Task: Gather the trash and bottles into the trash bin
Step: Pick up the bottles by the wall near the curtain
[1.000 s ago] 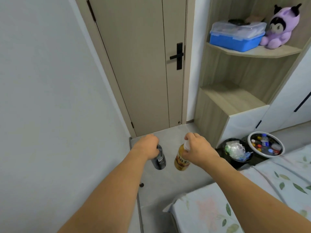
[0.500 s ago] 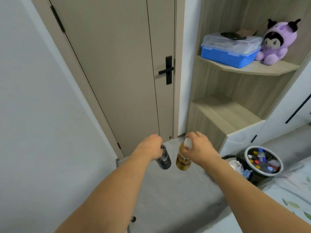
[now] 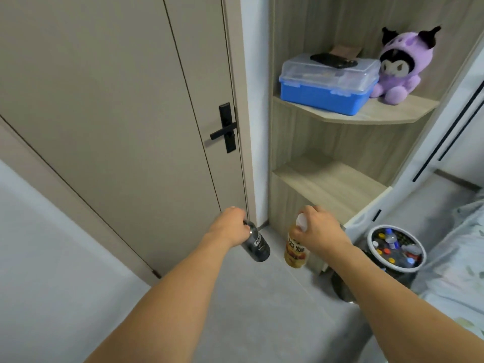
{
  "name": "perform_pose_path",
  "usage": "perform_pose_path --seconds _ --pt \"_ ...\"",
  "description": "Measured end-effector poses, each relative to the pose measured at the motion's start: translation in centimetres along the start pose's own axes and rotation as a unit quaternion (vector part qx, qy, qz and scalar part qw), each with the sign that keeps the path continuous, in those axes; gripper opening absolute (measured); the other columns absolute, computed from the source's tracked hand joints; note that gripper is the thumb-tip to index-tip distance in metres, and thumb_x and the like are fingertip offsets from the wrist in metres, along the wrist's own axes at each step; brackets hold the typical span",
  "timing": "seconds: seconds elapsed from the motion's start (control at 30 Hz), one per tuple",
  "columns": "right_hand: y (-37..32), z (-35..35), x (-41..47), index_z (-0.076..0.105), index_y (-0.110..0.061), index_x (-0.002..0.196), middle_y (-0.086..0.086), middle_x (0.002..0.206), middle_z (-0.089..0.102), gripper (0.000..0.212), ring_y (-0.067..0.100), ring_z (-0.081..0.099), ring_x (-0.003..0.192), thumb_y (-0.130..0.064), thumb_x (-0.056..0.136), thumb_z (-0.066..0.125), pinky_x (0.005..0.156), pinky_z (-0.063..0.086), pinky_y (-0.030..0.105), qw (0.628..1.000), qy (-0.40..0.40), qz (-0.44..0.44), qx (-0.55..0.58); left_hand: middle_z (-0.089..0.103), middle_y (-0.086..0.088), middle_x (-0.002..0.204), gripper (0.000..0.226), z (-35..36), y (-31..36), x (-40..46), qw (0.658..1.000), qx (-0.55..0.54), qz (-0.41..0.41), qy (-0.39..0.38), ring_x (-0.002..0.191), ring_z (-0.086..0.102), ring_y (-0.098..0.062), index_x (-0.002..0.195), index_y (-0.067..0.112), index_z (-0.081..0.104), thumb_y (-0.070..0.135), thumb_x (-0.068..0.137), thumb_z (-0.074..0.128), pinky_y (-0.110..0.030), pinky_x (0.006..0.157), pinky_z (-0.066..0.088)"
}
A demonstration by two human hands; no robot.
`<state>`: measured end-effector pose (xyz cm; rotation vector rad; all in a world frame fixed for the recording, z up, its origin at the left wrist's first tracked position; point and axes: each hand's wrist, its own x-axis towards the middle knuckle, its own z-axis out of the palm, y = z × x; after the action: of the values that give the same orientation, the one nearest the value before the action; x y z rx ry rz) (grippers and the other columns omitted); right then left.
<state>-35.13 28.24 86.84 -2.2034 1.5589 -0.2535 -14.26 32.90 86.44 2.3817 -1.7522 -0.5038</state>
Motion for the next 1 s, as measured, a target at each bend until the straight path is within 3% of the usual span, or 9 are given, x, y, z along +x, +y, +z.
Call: perform_pose_path --seconds 0.1,0.37,0.57,0.7,0.83,1.0 --pt "0.9 0.9 2.3 0.052 -0.015 0.112 0.004 0.106 0.047 0.035 0.023 0.048 0.099 -0.036 0.085 0.057 0.079 0.046 0.034 1.000 0.004 0.022 0.006 0.059 -0.012 0.115 0.017 0.5 0.5 3.4 1.000 -0.003 0.015 -0.005 0.106 0.057 -0.030 0.099 0.012 0.066 0.018 0.087 0.057 -0.032 0.087 0.047" --pt "6.3 -0.2 9.5 0.054 -0.013 0.117 0.007 0.110 0.051 0.041 0.026 0.054 0.101 -0.036 0.084 0.058 0.084 0.047 0.036 0.990 0.027 0.131 0.035 0.061 -0.007 0.109 0.018 2.6 4.8 15.2 0.996 -0.006 0.073 -0.055 0.093 0.061 -0.028 0.099 0.013 0.067 0.021 0.084 0.059 -0.031 0.080 0.052" --pt "15.0 -4.1 8.6 0.055 -0.010 0.111 0.012 0.114 0.054 0.036 0.029 0.053 0.101 -0.033 0.084 0.058 0.083 0.043 0.035 0.961 0.073 0.264 0.047 0.060 -0.009 0.115 0.023 6.1 16.3 20.1 0.980 -0.042 0.163 -0.105 0.107 0.058 -0.027 0.105 0.011 0.068 0.022 0.086 0.061 -0.027 0.087 0.044" --pt "20.9 -6.6 8.2 0.052 -0.010 0.125 0.014 0.124 0.051 0.046 0.032 0.054 0.111 -0.030 0.085 0.058 0.089 0.043 0.034 0.934 0.105 0.335 0.062 0.065 -0.012 0.105 0.017 8.8 23.6 22.0 0.969 -0.040 0.215 -0.114 0.099 0.058 -0.029 0.093 0.010 0.069 0.022 0.083 0.062 -0.030 0.081 0.044" --pt "25.7 -7.8 8.8 0.055 -0.010 0.122 0.013 0.120 0.055 0.041 0.029 0.054 0.109 -0.027 0.085 0.058 0.089 0.042 0.033 0.909 0.145 0.382 0.082 0.059 -0.007 0.107 0.018 11.3 28.9 24.4 0.959 -0.052 0.251 -0.121 0.096 0.056 -0.025 0.100 0.012 0.066 0.021 0.086 0.060 -0.028 0.080 0.041" --pt "33.7 -6.0 12.7 0.058 -0.008 0.114 0.011 0.111 0.058 0.031 0.027 0.054 0.102 -0.025 0.087 0.057 0.080 0.039 0.030 0.873 0.210 0.431 0.089 0.056 -0.005 0.110 0.021 18.0 35.2 30.5 0.936 -0.066 0.316 -0.143 0.099 0.056 -0.024 0.106 0.012 0.064 0.024 0.090 0.058 -0.034 0.088 0.047"
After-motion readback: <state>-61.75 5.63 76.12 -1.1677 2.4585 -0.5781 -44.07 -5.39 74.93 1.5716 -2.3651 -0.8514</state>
